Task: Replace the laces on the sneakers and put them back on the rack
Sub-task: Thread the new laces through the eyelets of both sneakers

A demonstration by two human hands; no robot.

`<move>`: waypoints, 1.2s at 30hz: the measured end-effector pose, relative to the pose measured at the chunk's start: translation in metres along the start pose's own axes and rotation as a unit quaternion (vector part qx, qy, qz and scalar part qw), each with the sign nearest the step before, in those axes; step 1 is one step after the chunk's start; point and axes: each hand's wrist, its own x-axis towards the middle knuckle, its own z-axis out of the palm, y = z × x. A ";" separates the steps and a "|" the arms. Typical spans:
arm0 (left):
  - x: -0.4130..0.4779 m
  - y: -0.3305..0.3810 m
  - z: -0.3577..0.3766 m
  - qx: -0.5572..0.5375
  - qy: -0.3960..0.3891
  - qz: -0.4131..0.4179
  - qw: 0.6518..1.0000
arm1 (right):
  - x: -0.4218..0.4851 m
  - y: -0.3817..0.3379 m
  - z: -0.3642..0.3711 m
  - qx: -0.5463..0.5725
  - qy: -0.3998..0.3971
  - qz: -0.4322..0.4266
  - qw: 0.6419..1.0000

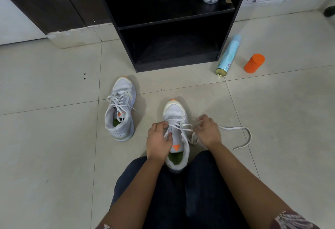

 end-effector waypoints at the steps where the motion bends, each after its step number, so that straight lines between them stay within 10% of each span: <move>1: -0.001 0.001 -0.001 0.008 0.008 0.024 1.000 | 0.003 -0.004 0.001 -0.049 -0.011 -0.051 0.997; 5: -0.004 0.008 -0.003 0.007 0.035 0.065 0.997 | 0.009 -0.032 -0.010 -0.179 -0.110 -0.071 0.975; 10: 0.013 0.022 -0.005 0.015 -0.033 0.069 0.997 | -0.011 -0.042 -0.036 -0.240 0.061 -0.185 0.951; 14: 0.032 0.051 -0.002 0.053 -0.210 0.090 0.972 | -0.028 -0.047 -0.057 -0.033 0.045 -0.155 0.986; 20: 0.028 0.093 -0.027 -0.197 -0.286 0.074 0.935 | -0.057 -0.068 -0.119 0.296 -0.024 -0.091 0.951; 26: 0.008 0.151 -0.055 -0.324 -0.202 0.145 0.913 | -0.089 -0.084 -0.172 0.394 -0.015 -0.128 0.910; 36: -0.037 0.140 -0.075 -0.239 -0.148 0.190 0.941 | -0.153 -0.086 -0.208 0.621 -0.069 -0.191 0.757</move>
